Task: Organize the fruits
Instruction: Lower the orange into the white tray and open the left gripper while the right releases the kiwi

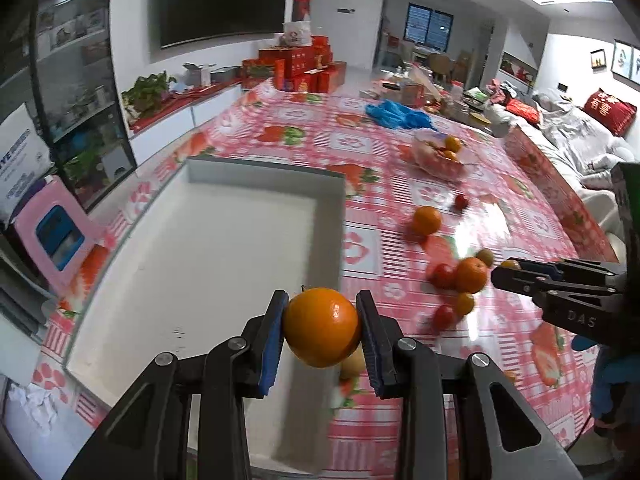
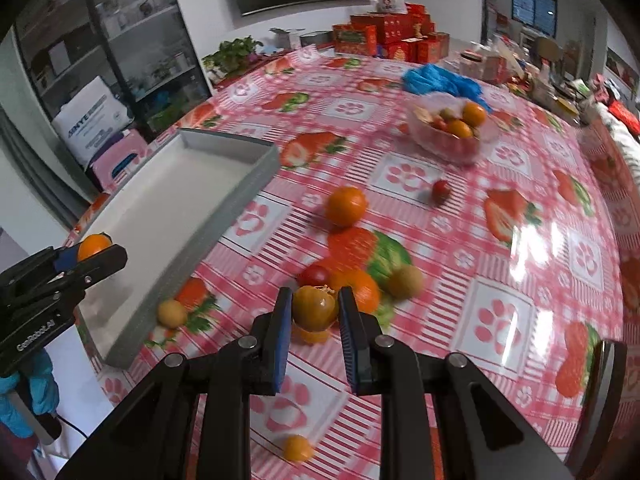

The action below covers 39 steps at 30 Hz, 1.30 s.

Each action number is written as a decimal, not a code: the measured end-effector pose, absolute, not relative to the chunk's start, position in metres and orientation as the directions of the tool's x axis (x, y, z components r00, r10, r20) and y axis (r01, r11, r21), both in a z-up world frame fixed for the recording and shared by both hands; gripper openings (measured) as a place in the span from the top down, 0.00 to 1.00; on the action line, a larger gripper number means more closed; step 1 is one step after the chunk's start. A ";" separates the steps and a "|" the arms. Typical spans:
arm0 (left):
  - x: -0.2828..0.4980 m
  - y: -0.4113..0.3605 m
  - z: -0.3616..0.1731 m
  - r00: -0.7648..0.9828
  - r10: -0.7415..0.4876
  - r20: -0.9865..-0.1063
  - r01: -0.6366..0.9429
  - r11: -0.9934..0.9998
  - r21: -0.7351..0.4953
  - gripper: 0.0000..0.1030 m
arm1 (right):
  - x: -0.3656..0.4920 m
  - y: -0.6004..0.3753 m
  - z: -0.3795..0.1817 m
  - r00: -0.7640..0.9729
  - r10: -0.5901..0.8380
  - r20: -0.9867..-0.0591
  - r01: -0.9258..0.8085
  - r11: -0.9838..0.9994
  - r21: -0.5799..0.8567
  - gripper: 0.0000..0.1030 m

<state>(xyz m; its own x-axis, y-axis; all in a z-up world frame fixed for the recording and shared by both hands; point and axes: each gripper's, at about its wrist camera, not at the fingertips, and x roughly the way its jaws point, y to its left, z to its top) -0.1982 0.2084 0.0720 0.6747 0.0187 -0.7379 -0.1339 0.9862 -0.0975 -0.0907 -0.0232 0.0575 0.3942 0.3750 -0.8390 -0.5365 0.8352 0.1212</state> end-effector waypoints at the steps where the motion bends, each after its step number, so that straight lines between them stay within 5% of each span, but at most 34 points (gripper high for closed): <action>1: -0.198 0.215 0.071 0.674 0.025 -0.738 -0.144 0.985 -0.098 0.65 | -0.090 -0.017 0.059 0.391 0.378 -0.839 -0.544 0.831 0.121 0.76; 28: -0.197 0.284 0.026 0.603 0.138 -0.786 -0.263 0.964 -0.032 0.65 | -0.098 0.138 0.035 0.238 0.422 -0.875 -0.715 0.686 0.136 0.75; 30: -0.197 0.285 0.025 0.601 0.140 -0.787 -0.269 0.963 -0.034 0.65 | -0.097 0.137 0.035 0.234 0.423 -0.876 -0.714 0.686 0.140 0.67; 32: -0.196 0.285 0.023 0.597 0.132 -0.791 -0.266 0.963 -0.040 0.65 | -0.096 0.137 0.036 0.236 0.426 -0.873 -0.713 0.686 0.143 0.45; 35: -0.195 0.283 0.022 0.594 0.135 -0.793 -0.266 0.963 -0.035 0.64 | -0.097 0.135 0.039 0.245 0.432 -0.868 -0.720 0.681 0.135 0.43; 36: -0.195 0.282 0.022 0.595 0.140 -0.792 -0.267 0.963 -0.031 0.52 | -0.097 0.135 0.040 0.247 0.432 -0.867 -0.721 0.680 0.133 0.42; 37: -0.196 0.281 0.024 0.599 0.148 -0.787 -0.272 0.962 -0.025 0.27 | -0.097 0.135 0.042 0.249 0.435 -0.865 -0.722 0.679 0.134 0.38; 39: -0.200 0.279 0.029 0.622 0.192 -0.759 -0.298 0.954 -0.003 0.03 | -0.097 0.131 0.046 0.256 0.444 -0.859 -0.723 0.677 0.135 0.27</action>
